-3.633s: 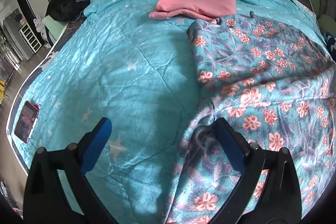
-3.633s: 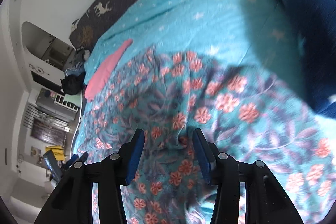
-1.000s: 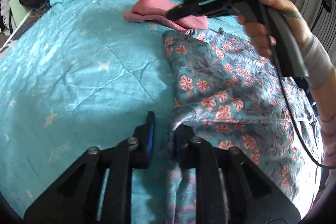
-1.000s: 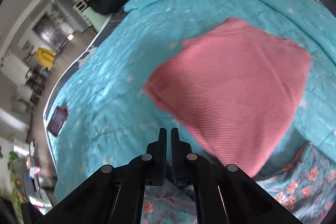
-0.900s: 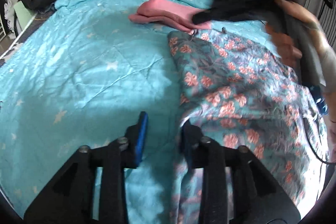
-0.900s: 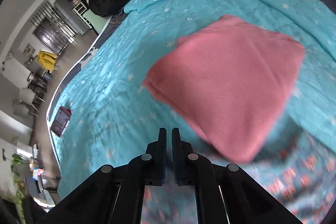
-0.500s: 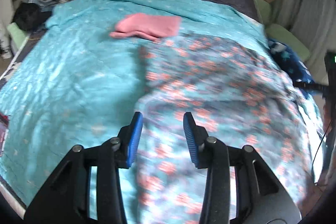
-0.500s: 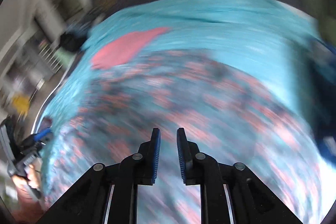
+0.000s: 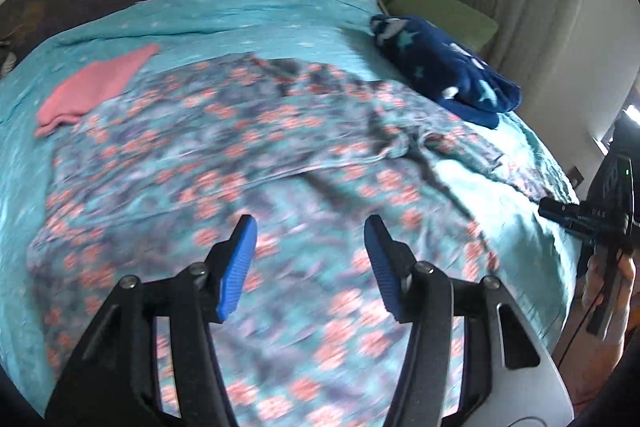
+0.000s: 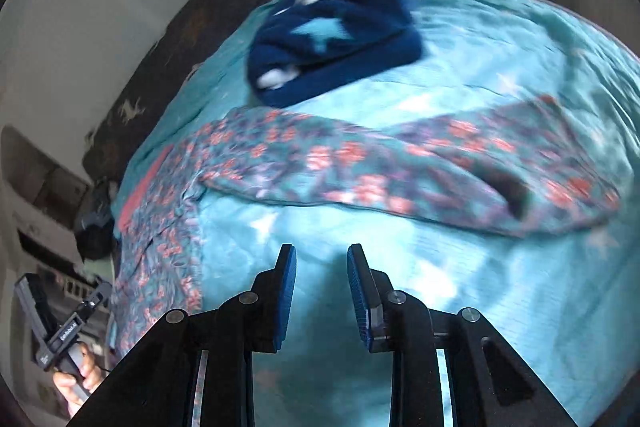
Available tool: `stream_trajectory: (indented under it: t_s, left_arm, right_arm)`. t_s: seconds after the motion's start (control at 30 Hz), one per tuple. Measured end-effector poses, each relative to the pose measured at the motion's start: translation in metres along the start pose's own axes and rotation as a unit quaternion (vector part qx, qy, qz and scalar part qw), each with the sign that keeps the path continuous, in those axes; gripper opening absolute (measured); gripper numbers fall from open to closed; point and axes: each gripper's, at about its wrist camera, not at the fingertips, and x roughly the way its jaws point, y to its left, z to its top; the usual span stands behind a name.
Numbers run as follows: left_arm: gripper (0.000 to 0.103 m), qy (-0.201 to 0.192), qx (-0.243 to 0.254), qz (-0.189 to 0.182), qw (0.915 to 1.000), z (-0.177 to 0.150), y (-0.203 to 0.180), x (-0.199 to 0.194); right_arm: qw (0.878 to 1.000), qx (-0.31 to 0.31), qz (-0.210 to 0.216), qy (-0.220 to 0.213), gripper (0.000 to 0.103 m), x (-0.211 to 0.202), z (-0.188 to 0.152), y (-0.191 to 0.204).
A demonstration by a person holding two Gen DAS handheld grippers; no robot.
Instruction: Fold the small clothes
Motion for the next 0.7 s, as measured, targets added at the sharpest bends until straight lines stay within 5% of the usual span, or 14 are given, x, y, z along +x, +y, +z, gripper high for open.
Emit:
stream_trajectory:
  t_s: [0.07, 0.17, 0.5, 0.67, 0.7]
  left_arm:
    - [0.057, 0.004, 0.009, -0.009, 0.9999, 0.011, -0.019, 0.013]
    - [0.057, 0.009, 0.013, -0.014, 0.9998, 0.025, -0.037, 0.032]
    - [0.057, 0.044, 0.005, -0.030, 0.9986, 0.037, -0.060, 0.073]
    - [0.057, 0.035, 0.001, -0.026, 0.9991, 0.037, -0.050, 0.070]
    - [0.057, 0.033, -0.001, -0.025, 0.9991, 0.038, -0.046, 0.069]
  right_arm:
    - [0.999, 0.033, 0.006, -0.015, 0.030, -0.013, 0.001, -0.020]
    - [0.996, 0.079, 0.005, -0.035, 0.047, -0.036, 0.001, -0.054]
    - [0.974, 0.206, 0.056, -0.076, 0.059, -0.039, 0.004, -0.116]
    - [0.958, 0.254, 0.081, -0.107, 0.058, -0.026, 0.018, -0.128]
    - [0.957, 0.256, 0.078, -0.114, 0.044, -0.025, 0.021, -0.128]
